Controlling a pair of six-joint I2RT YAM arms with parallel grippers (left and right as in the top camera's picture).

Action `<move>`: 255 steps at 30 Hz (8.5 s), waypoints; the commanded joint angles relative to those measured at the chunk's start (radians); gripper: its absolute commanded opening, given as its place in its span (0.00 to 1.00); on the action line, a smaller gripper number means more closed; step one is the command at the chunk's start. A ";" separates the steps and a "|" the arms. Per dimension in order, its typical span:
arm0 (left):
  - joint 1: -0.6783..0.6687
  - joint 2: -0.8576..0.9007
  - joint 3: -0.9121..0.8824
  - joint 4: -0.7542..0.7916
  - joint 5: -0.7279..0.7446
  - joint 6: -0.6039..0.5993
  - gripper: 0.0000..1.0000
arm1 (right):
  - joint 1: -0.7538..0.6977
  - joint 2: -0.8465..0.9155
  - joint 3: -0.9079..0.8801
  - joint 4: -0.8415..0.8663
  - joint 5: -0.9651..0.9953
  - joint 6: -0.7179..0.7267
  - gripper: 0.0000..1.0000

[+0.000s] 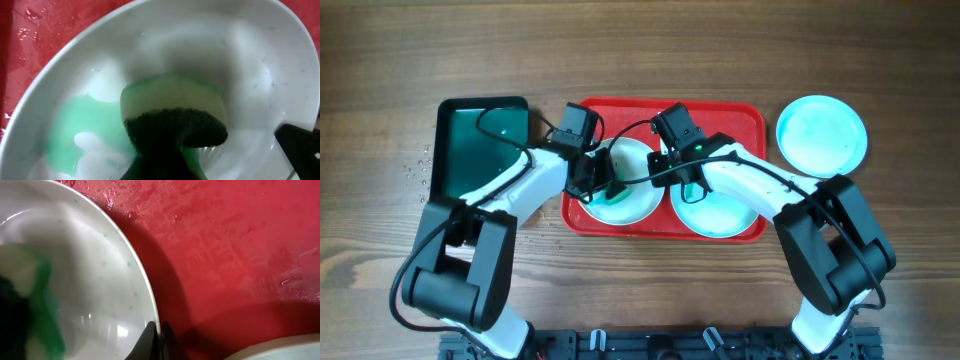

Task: Clean dirty plates on tray and stack at the side
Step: 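Scrub the white plate with the sponge held by the left gripper, then lift the white plate with the right gripper and stack it on the blue plate, then grasp the remaining blue plate's rim with the right gripper and drag it left, then scrub the blue plate with the left gripper's sponge while the right gripper holds it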

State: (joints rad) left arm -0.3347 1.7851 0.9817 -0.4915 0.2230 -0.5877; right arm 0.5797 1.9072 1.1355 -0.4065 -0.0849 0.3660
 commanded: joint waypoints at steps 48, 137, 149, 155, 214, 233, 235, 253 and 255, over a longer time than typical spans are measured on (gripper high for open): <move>0.646 -0.702 -0.019 -0.457 -0.211 -0.098 0.04 | -0.032 -0.293 0.122 -0.244 0.345 0.169 0.04; 0.644 -0.635 -0.019 -0.445 -0.167 -0.093 0.04 | -0.360 -0.276 -0.053 -0.399 0.253 -0.048 0.36; 0.644 -0.635 -0.019 -0.445 -0.167 -0.093 0.04 | -0.404 -0.273 -0.182 -0.311 0.135 -0.048 0.33; 0.644 -0.635 -0.019 -0.445 -0.159 -0.093 0.04 | -0.404 -0.273 -0.182 -0.338 0.144 -0.051 0.33; -0.173 0.038 -0.019 0.126 -0.604 0.060 0.04 | -0.090 -0.272 -0.311 -0.014 -0.029 0.285 0.04; -0.195 0.075 -0.013 0.218 -0.137 0.044 0.04 | -0.090 -0.272 -0.311 -0.006 -0.023 0.290 0.05; -0.195 0.069 -0.013 0.184 -0.322 0.064 0.04 | -0.090 -0.272 -0.311 -0.011 -0.023 0.289 0.04; 0.473 -0.340 -0.014 0.001 -0.233 0.028 0.04 | -0.090 -0.272 -0.311 -0.013 -0.013 0.289 0.04; 0.552 -0.267 -0.015 0.002 -0.192 0.028 0.04 | -0.090 -0.272 -0.311 -0.013 -0.012 0.288 0.04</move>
State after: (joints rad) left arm 0.1242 1.4296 0.9714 -0.4900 -0.1154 -0.5446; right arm 0.4931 1.6405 0.8288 -0.4183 -0.1219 0.6689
